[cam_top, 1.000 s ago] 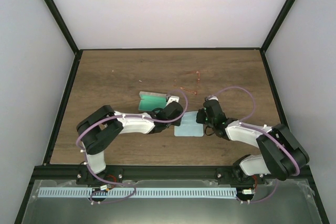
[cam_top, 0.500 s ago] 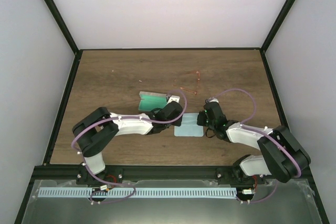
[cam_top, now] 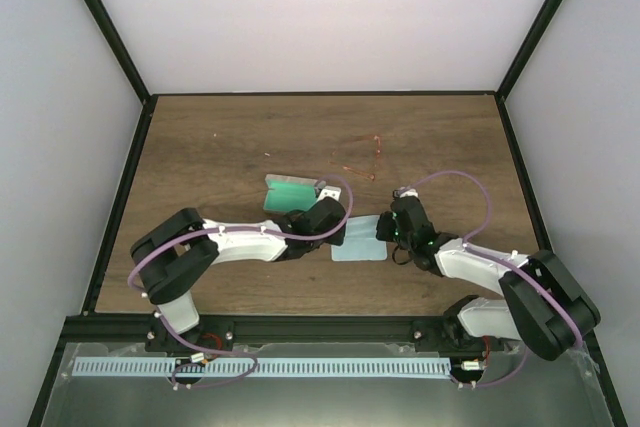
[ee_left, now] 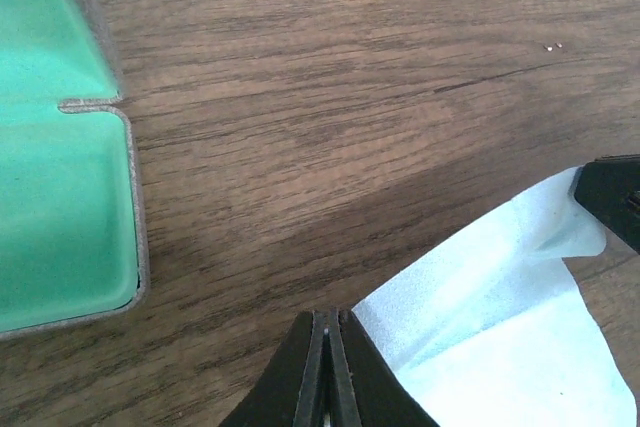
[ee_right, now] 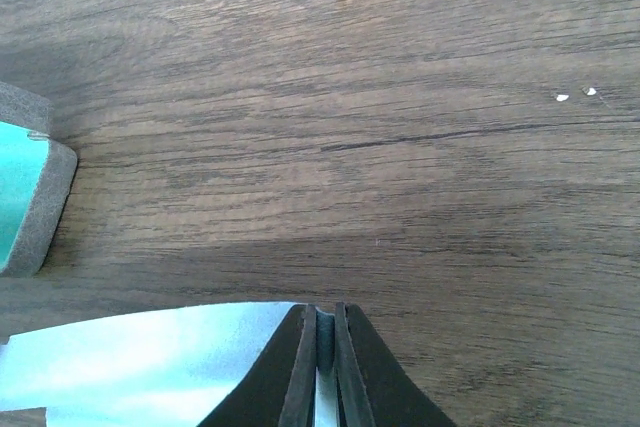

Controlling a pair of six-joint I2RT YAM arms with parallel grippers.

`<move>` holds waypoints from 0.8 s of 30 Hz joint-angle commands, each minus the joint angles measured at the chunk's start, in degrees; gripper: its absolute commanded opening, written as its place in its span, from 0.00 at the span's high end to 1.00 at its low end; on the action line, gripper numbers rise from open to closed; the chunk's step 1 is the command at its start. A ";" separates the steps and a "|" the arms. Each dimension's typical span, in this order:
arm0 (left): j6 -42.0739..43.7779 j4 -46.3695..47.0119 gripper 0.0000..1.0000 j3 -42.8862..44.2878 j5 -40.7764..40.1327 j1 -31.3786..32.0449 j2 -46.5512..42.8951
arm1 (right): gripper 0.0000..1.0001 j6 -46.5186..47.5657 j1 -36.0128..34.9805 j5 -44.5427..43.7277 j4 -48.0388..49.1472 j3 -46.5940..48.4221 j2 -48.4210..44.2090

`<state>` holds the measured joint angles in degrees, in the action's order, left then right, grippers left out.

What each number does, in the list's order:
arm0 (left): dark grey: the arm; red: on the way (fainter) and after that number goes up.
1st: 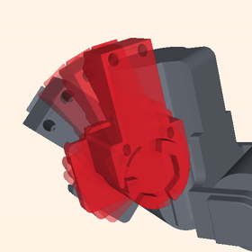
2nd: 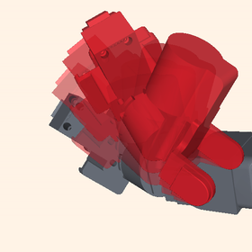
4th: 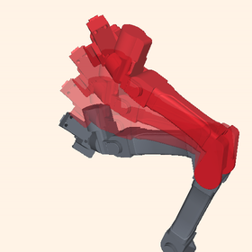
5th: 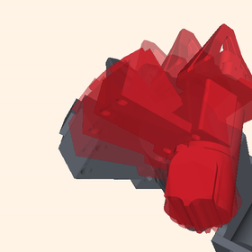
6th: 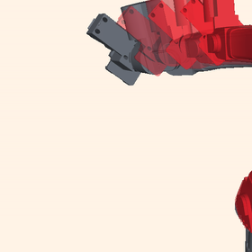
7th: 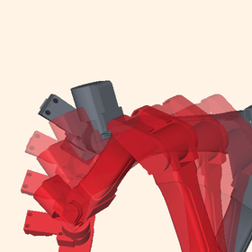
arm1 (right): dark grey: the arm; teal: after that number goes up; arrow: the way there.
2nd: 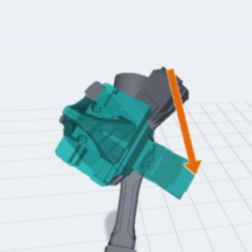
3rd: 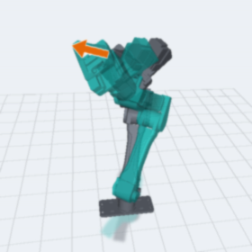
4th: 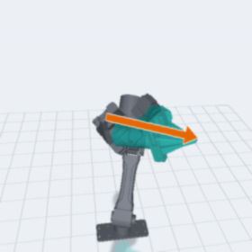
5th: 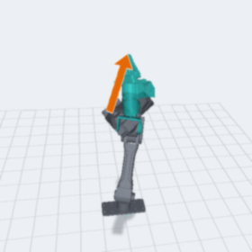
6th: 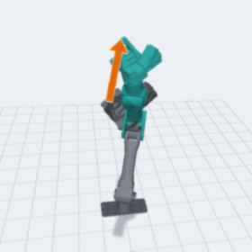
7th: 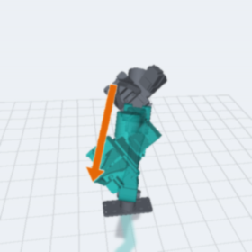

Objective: Organize the sunglasses
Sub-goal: Fold the glasses cleaning cloth at the center of the board.

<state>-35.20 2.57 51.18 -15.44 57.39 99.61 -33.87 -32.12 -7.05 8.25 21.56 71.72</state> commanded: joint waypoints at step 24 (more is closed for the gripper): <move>-1.63 1.21 0.96 -2.92 0.41 1.35 -2.78 | 0.91 -3.20 -2.55 -0.95 -2.48 -2.33 -5.09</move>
<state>-36.10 3.01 49.10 -15.11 58.46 99.11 -35.73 -34.00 -7.09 7.73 19.40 67.29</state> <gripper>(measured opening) 0.044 0.090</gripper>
